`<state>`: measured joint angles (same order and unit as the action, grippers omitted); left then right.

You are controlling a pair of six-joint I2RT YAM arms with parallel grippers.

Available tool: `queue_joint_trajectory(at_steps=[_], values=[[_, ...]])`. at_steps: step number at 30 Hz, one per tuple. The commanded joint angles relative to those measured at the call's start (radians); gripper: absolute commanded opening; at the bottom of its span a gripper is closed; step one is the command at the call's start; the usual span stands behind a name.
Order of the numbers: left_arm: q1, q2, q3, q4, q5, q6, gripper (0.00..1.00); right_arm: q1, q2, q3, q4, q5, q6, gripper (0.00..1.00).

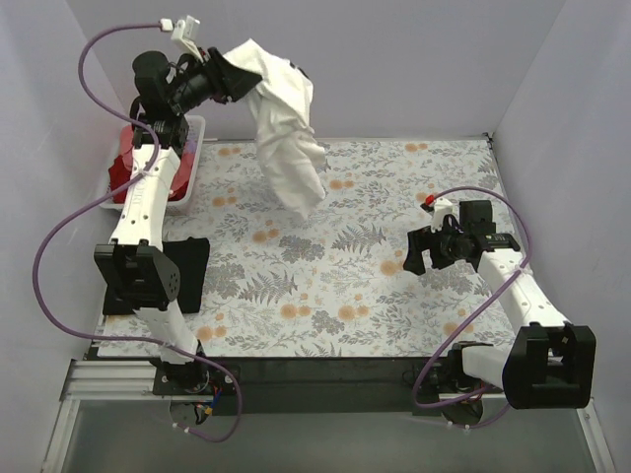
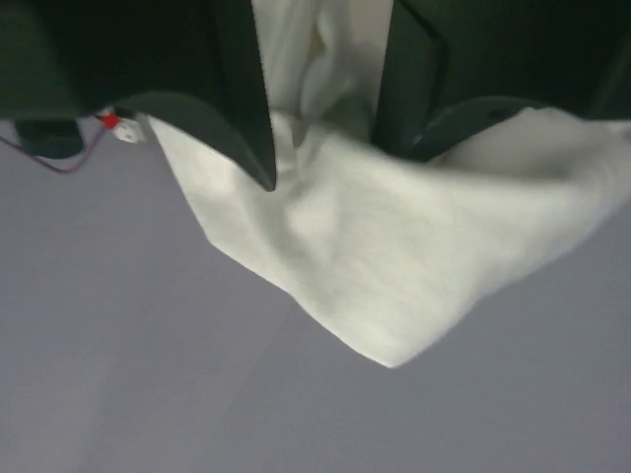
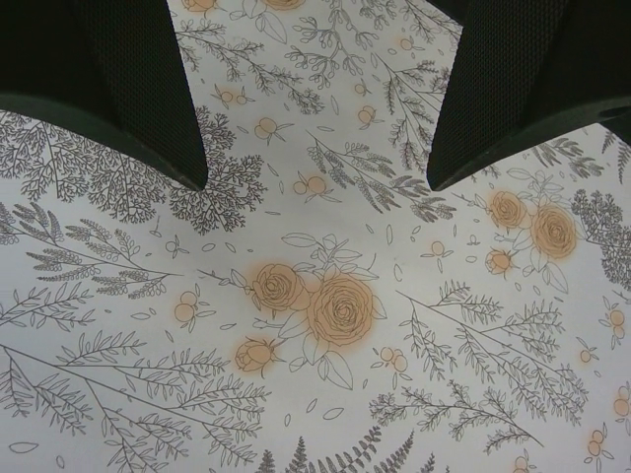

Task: Fold and stack the t-shirts
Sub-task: Move the tshirt to the center of the board, then flatten the tshirt out

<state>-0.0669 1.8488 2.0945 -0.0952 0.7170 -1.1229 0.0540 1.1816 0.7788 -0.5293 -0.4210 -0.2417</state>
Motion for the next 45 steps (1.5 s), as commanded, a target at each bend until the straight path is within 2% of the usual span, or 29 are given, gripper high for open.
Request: queue_joint_trajectory(at_steps=[1,2,3,6,8,10,11,13,14,18,21,25,28,31,32,34,38,41,44,45], values=[[0.055,-0.175,-0.214,0.060,0.180,-0.124,0.48,-0.006,-0.037,0.048,-0.012,0.004,-0.010,0.98],[0.065,-0.200,-0.296,0.067,0.220,-0.129,0.89,-0.005,-0.039,0.048,-0.014,0.002,-0.014,0.98],[0.141,-0.226,-0.430,0.060,0.269,-0.138,0.89,-0.006,-0.042,0.051,-0.018,0.002,-0.016,0.98],[0.283,-0.293,-0.644,-0.017,0.308,-0.089,0.90,-0.005,-0.025,0.059,-0.021,-0.019,-0.033,0.98],[0.302,-0.328,-0.744,-0.072,0.292,0.103,0.91,-0.005,0.002,0.077,-0.024,-0.053,-0.037,0.98],[0.265,-0.338,-0.803,-0.145,0.286,0.235,0.91,-0.003,0.061,0.105,-0.021,-0.093,-0.036,0.98],[0.175,-0.285,-0.779,-0.322,0.172,0.500,0.91,0.013,0.137,0.164,-0.002,-0.114,-0.022,0.98],[0.081,-0.231,-0.772,-0.380,0.072,0.589,0.88,0.039,0.218,0.200,0.044,-0.116,0.005,0.98],[0.038,-0.197,-0.777,-0.380,0.052,0.598,0.84,0.068,0.258,0.224,0.086,-0.110,0.028,0.97],[-0.007,-0.102,-0.748,-0.382,-0.010,0.584,0.72,0.168,0.364,0.325,0.166,-0.090,0.090,0.89],[-0.033,-0.030,-0.705,-0.380,-0.073,0.549,0.69,0.233,0.499,0.420,0.186,-0.099,0.117,0.87],[-0.039,0.042,-0.640,-0.382,-0.195,0.512,0.72,0.276,0.674,0.586,0.186,-0.111,0.136,0.86],[-0.039,0.090,-0.600,-0.396,-0.235,0.505,0.73,0.299,0.746,0.631,0.192,-0.105,0.131,0.87],[-0.039,0.125,-0.564,-0.403,-0.260,0.494,0.77,0.317,0.802,0.668,0.201,-0.096,0.133,0.87],[-0.039,0.145,-0.554,-0.397,-0.267,0.488,0.82,0.325,0.814,0.684,0.201,-0.091,0.133,0.88],[-0.039,0.171,-0.524,-0.374,-0.284,0.459,0.86,0.334,0.845,0.700,0.201,-0.093,0.134,0.88],[-0.039,0.253,-0.444,-0.351,-0.344,0.410,0.88,0.354,0.891,0.731,0.212,-0.094,0.133,0.89],[-0.039,0.323,-0.360,-0.337,-0.430,0.402,0.89,0.356,0.924,0.761,0.213,-0.082,0.143,0.86],[-0.039,0.358,-0.301,-0.337,-0.504,0.414,0.88,0.354,0.929,0.766,0.226,-0.070,0.142,0.64],[-0.039,0.371,-0.294,-0.336,-0.525,0.414,0.88,0.354,0.920,0.763,0.227,-0.064,0.139,0.47]])
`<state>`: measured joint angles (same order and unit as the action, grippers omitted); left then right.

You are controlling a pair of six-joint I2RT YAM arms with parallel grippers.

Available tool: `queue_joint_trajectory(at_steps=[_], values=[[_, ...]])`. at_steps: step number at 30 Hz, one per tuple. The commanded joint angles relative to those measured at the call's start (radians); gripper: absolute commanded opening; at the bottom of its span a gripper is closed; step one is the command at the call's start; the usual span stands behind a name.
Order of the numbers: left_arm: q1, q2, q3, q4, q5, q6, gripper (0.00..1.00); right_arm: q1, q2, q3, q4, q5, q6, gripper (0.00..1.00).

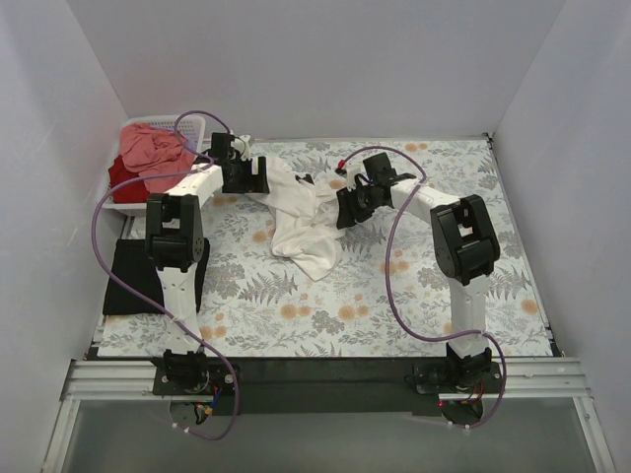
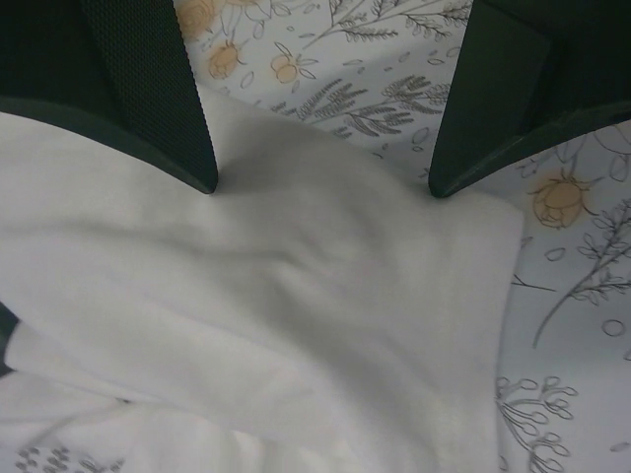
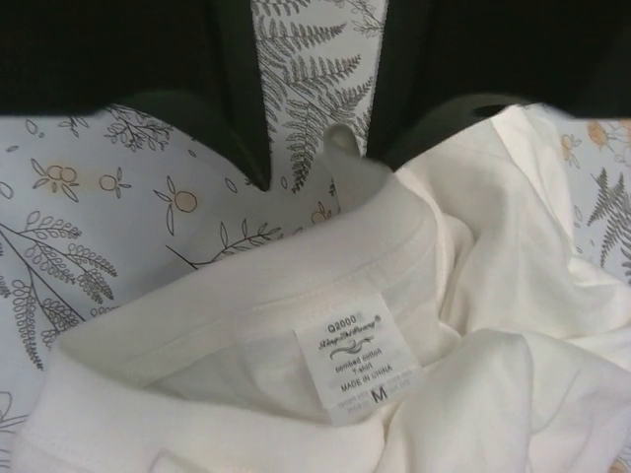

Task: Fold and stack the t-shirts
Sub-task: Flatten the tshirt out

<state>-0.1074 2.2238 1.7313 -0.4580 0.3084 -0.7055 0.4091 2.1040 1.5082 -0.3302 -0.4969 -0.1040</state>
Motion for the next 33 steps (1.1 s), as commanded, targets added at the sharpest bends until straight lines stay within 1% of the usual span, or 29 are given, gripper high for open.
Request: queue_joint_trajectory(at_steps=[1,2,3,4,6,8,9,13,15,16,17,18,19,20,21,22,23,26,27,28,29,30,31,32,33], values=[[0.003,-0.001,0.074,0.030,-0.142,0.000,0.88,-0.003,-0.009,0.029,0.031,0.014,-0.002,0.40],[0.003,0.002,0.076,0.038,-0.149,0.006,0.88,-0.009,-0.019,0.023,0.034,0.015,-0.003,0.33],[0.003,0.005,0.074,0.041,-0.155,0.014,0.88,-0.013,-0.041,0.014,0.037,0.018,-0.006,0.09],[0.002,0.007,0.073,0.047,-0.176,0.020,0.88,-0.027,-0.054,-0.003,0.039,0.024,-0.010,0.02],[0.003,0.014,0.073,0.050,-0.189,0.031,0.87,-0.050,-0.097,-0.026,0.039,0.028,-0.013,0.01],[0.005,0.031,0.073,0.050,-0.225,0.046,0.86,-0.101,-0.136,-0.075,0.037,0.017,-0.016,0.01],[0.006,0.040,0.071,0.050,-0.244,0.047,0.85,-0.121,-0.180,-0.092,0.037,0.014,-0.020,0.01],[0.008,0.066,0.051,0.045,-0.281,0.070,0.84,-0.242,-0.294,-0.195,0.036,0.023,-0.049,0.01],[0.006,0.079,0.045,0.044,-0.290,0.078,0.77,-0.286,-0.350,-0.242,0.013,0.043,-0.077,0.01],[0.008,0.082,0.044,0.041,-0.290,0.083,0.74,-0.327,-0.366,-0.250,0.000,0.049,-0.088,0.01],[0.008,0.086,0.042,0.038,-0.287,0.089,0.68,-0.346,-0.377,-0.261,-0.021,0.064,-0.120,0.01],[0.008,0.088,0.043,0.033,-0.284,0.090,0.53,-0.364,-0.395,-0.266,-0.038,0.072,-0.132,0.01],[0.006,0.089,0.042,0.028,-0.281,0.092,0.44,-0.398,-0.404,-0.273,-0.064,0.083,-0.143,0.01],[0.008,0.091,0.045,0.015,-0.276,0.097,0.32,-0.415,-0.410,-0.279,-0.073,0.096,-0.155,0.01],[0.008,0.094,0.048,0.004,-0.273,0.100,0.21,-0.440,-0.424,-0.293,-0.079,0.127,-0.178,0.01],[0.008,0.093,0.053,-0.008,-0.279,0.101,0.05,-0.453,-0.427,-0.301,-0.092,0.147,-0.187,0.01],[0.009,0.080,0.050,-0.024,-0.279,0.106,0.00,-0.478,-0.433,-0.305,-0.092,0.187,-0.194,0.01],[0.015,0.039,0.008,-0.031,-0.255,0.112,0.00,-0.518,-0.420,-0.309,-0.113,0.237,-0.212,0.01],[0.015,-0.005,-0.002,-0.030,-0.220,0.113,0.00,-0.524,-0.412,-0.298,-0.119,0.247,-0.214,0.01],[0.015,-0.030,-0.018,-0.031,-0.112,0.139,0.00,-0.526,-0.403,-0.283,-0.131,0.259,-0.215,0.06],[0.012,-0.056,-0.054,-0.030,-0.024,0.153,0.06,-0.527,-0.388,-0.269,-0.170,0.288,-0.217,0.17],[0.012,-0.111,-0.073,-0.037,0.057,0.176,0.15,-0.530,-0.386,-0.257,-0.185,0.287,-0.218,0.26],[0.006,-0.131,-0.094,-0.041,0.152,0.201,0.32,-0.539,-0.387,-0.237,-0.200,0.282,-0.226,0.38],[-0.014,-0.151,-0.116,-0.047,0.181,0.227,0.38,-0.546,-0.406,-0.233,-0.222,0.259,-0.235,0.51],[-0.027,-0.164,-0.124,-0.054,0.198,0.248,0.44,-0.553,-0.423,-0.230,-0.236,0.244,-0.249,0.56]])
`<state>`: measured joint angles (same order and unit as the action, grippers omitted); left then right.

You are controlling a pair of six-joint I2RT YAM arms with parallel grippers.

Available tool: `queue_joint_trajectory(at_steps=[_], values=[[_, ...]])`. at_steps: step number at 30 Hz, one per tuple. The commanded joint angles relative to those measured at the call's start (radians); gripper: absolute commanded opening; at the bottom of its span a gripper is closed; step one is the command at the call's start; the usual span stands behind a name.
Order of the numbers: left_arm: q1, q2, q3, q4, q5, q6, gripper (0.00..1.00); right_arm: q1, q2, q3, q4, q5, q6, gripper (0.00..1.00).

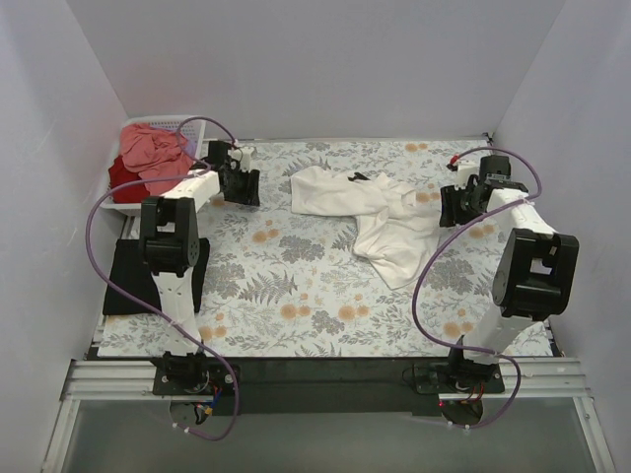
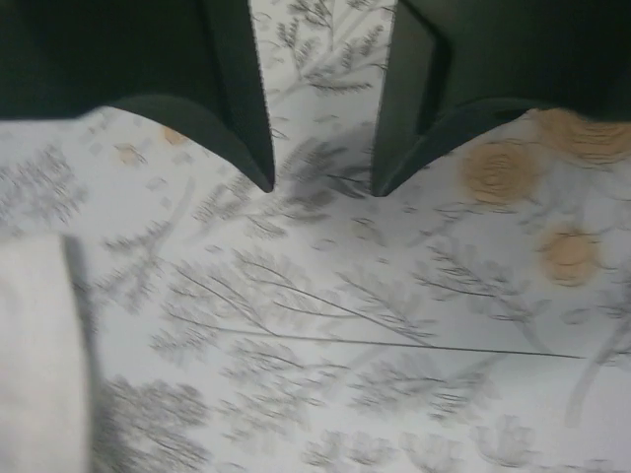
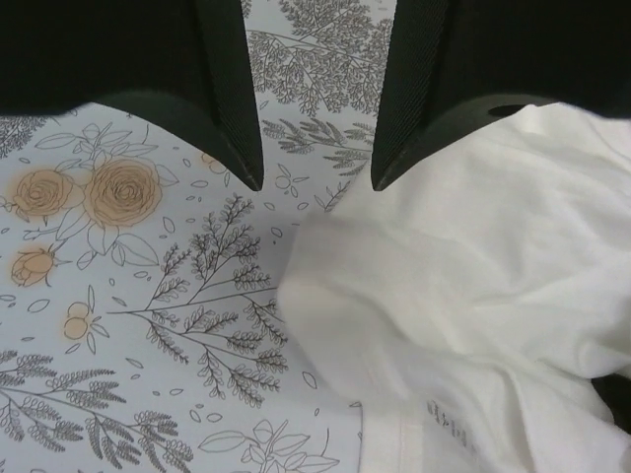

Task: Fold and stack the t-shirts
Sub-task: Flatten the tshirt out

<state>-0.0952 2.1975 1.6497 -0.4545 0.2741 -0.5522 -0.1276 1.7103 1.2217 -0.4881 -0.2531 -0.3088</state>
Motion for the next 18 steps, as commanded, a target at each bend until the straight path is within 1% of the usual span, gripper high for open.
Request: queue_joint_trajectory(at_steps=[1,2,4,5,9,12,15,16,18], values=[[-0.053,-0.157,-0.048,-0.067,0.249,0.116,0.52,-0.021,-0.046,0.052,-0.089,-0.027,-0.073,0.60],[-0.069,-0.165,-0.054,-0.064,0.254,0.145,0.54,-0.021,-0.064,0.041,-0.101,-0.038,-0.087,0.62],[-0.107,-0.162,-0.062,-0.035,0.257,0.153,0.58,-0.020,-0.130,0.007,-0.138,-0.073,-0.120,0.63],[-0.138,-0.150,-0.051,-0.032,0.225,0.155,0.60,-0.018,-0.170,-0.004,-0.153,-0.080,-0.127,0.63],[-0.195,-0.053,0.060,-0.024,0.182,0.179,0.61,0.017,-0.225,-0.051,-0.245,-0.139,-0.151,0.59],[-0.230,0.016,0.117,-0.023,0.151,0.190,0.61,0.057,-0.239,-0.096,-0.265,-0.172,-0.150,0.57],[-0.258,0.060,0.168,-0.021,0.123,0.210,0.61,0.124,-0.232,-0.125,-0.287,-0.186,-0.151,0.53],[-0.262,0.067,0.176,-0.021,0.100,0.222,0.61,0.182,-0.233,-0.137,-0.290,-0.181,-0.153,0.51],[-0.271,0.076,0.186,-0.024,0.097,0.229,0.61,0.238,-0.242,-0.165,-0.285,-0.161,-0.159,0.49]])
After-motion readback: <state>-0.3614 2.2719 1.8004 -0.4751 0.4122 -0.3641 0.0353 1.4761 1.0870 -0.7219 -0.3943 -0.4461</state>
